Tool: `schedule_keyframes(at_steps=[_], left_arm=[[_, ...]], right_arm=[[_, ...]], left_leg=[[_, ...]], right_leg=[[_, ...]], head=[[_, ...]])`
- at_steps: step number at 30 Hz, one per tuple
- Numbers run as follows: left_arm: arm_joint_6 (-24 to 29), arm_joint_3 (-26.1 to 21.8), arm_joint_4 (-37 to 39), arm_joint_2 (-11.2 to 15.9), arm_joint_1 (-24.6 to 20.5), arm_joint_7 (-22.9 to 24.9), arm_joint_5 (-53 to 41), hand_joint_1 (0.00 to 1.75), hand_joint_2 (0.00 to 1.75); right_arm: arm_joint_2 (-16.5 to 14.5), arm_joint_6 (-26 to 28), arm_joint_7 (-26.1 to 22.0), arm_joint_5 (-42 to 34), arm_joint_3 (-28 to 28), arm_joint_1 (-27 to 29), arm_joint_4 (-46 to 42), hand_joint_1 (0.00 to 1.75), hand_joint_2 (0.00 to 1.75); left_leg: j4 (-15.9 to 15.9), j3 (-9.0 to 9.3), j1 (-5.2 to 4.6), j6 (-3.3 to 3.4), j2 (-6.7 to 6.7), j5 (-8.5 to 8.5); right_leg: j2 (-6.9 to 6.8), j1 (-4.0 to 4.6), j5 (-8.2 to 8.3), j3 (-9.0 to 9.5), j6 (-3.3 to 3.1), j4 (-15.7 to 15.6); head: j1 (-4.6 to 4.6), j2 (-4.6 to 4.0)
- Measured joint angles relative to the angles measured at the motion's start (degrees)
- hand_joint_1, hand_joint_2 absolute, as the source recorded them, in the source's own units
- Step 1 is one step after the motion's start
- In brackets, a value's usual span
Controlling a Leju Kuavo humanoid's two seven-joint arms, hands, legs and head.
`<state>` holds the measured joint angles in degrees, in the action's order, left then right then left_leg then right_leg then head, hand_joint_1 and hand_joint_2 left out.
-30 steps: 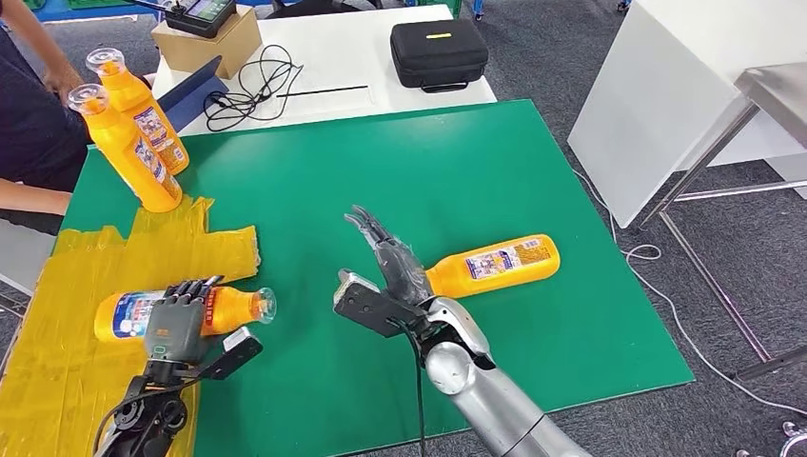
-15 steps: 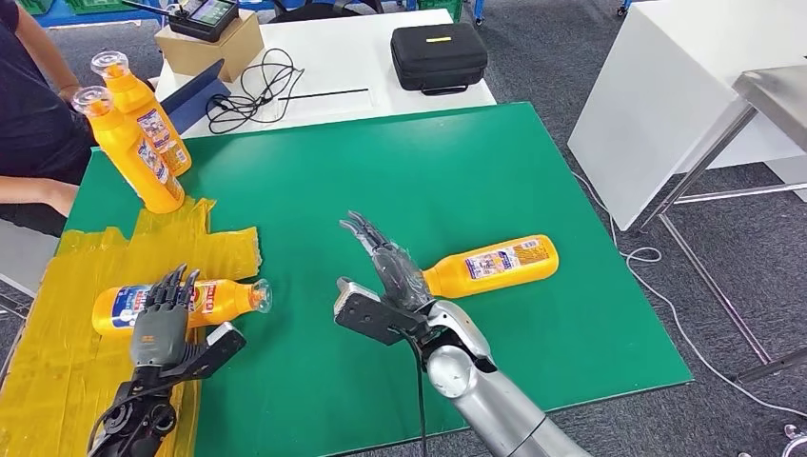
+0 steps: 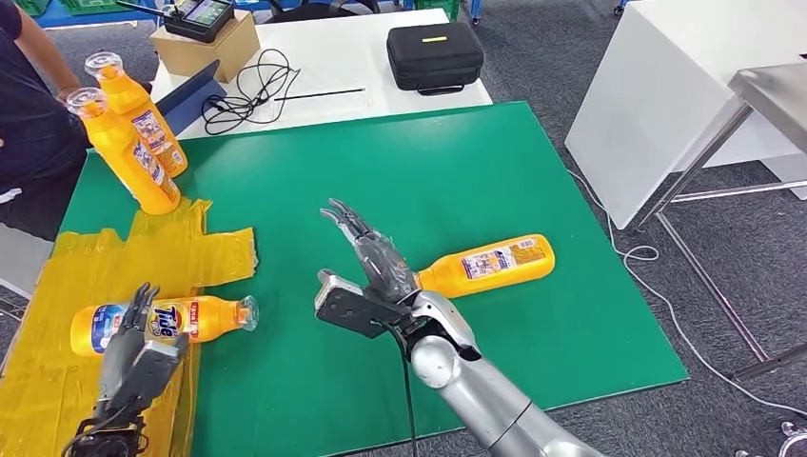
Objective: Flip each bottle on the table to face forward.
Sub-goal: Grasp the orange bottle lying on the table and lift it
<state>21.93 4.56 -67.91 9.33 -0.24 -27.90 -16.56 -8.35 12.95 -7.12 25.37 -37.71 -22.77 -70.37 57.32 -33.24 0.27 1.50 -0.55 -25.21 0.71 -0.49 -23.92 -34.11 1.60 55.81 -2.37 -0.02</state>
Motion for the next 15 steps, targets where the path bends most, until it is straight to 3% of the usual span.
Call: schedule_keyframes(at_steps=[5, 8, 12, 15], left_arm=[[-0.69, -2.19, -19.57, -3.62, 5.44, -4.17, 12.58, 0.00, 0.00], [0.41, -1.42, -28.49, -5.40, 7.05, -4.88, 13.74, 0.00, 0.00], [0.86, -0.49, -34.98, -6.06, 8.49, -6.04, 15.96, 0.00, 0.00], [0.81, -0.30, -37.57, -6.23, 9.21, -6.63, 17.02, 0.00, 0.00]], right_arm=[[1.55, 1.36, -0.23, -1.81, 0.31, -0.48, 0.99, 0.00, 0.00], [3.95, 1.62, 2.11, 1.52, 2.19, 3.22, -2.76, 0.00, 0.00], [6.70, 1.57, 4.58, 6.25, 4.75, 8.76, -8.66, 0.00, 0.00], [7.94, 1.45, 5.49, 7.97, 5.95, 10.95, -11.35, 0.00, 1.31]], left_leg=[[0.04, -0.21, -0.09, 0.07, -0.26, 0.04], [0.04, -0.31, -0.14, 0.13, -0.36, 0.00], [0.04, -0.36, -0.17, 0.24, -0.35, -0.10], [0.04, -0.36, -0.17, 0.23, -0.35, -0.11]], right_leg=[[-0.19, 0.00, -0.01, -0.15, 0.02, -0.07], [-0.28, -0.01, -0.01, -0.13, 0.03, -0.14], [-0.26, -0.05, -0.02, -0.18, 0.05, -0.16], [-0.26, -0.04, -0.02, -0.21, 0.05, -0.16]], head=[[0.00, 0.00], [-0.02, 0.00], [0.01, 0.00], [0.01, 0.00]])
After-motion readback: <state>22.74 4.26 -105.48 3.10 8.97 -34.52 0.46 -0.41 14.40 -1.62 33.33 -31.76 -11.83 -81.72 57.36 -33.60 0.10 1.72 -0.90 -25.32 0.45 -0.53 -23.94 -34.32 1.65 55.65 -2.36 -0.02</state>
